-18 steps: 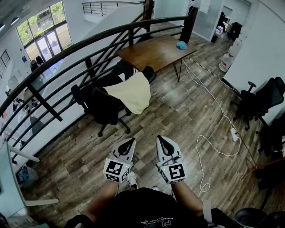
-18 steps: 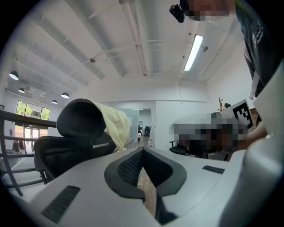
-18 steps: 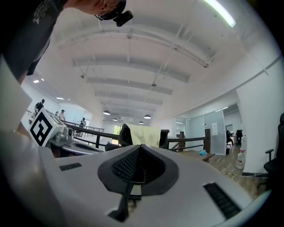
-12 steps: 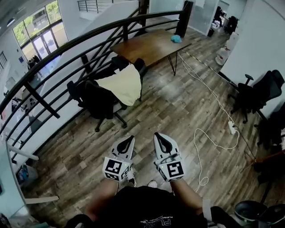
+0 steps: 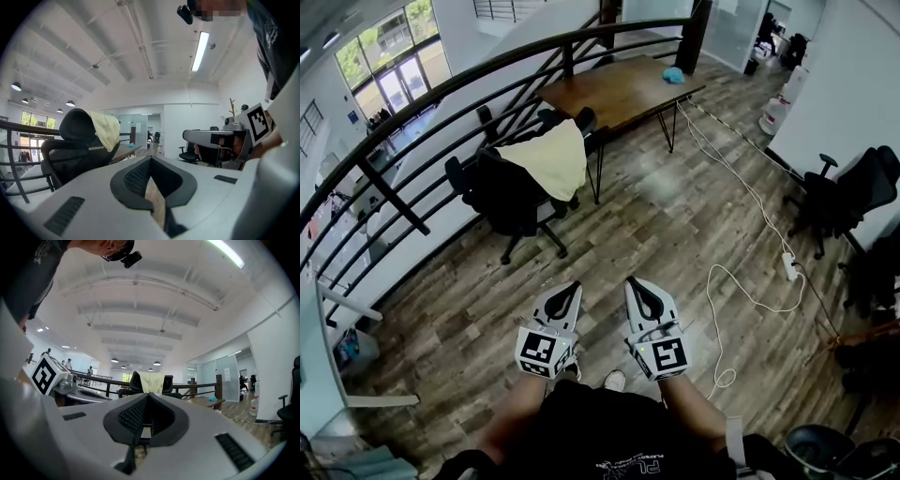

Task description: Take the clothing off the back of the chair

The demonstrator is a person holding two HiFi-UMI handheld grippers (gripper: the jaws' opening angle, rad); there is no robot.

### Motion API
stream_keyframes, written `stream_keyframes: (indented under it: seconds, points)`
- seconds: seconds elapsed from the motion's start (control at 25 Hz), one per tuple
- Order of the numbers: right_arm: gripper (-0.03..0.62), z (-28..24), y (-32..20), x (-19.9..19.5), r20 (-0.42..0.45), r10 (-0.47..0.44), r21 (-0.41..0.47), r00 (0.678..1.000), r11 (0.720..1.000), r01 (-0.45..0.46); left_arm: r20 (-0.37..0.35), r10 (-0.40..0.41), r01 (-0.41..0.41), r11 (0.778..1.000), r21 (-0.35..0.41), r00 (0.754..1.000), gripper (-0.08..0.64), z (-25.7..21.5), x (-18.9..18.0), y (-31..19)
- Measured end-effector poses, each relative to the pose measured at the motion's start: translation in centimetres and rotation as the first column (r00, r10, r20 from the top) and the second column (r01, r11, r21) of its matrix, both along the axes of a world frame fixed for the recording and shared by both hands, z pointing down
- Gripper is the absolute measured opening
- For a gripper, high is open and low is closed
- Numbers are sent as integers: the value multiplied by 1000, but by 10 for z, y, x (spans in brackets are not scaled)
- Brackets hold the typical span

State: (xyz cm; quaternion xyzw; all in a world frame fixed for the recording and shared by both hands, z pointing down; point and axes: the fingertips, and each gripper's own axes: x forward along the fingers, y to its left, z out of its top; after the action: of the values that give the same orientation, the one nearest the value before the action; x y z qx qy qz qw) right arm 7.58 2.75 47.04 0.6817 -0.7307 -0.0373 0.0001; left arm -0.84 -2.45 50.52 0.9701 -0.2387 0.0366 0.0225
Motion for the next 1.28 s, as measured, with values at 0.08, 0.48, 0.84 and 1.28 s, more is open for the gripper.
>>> stream_keyframes:
  seconds: [0.08,0.48,0.84,1.28]
  points:
    - [20,0,5,-2,-2,-25,6,1000,1000,25,0,-13,13,1000,2,1000,11,0,-1,5]
    - [20,1,7,-17,6,-140,-10,990,990,140,14,-89,89,996,-21,996,11,7,-12,6]
    - [21,8,-18,-17,-4,-192,-37,981,981,192,37,-110,110,994,-22,993,9,9,-7,-7]
    - [21,8,-94,-10,-6,-216,-77,976,974,215,12,-130,131,991,-16,991,9,8,2,-80]
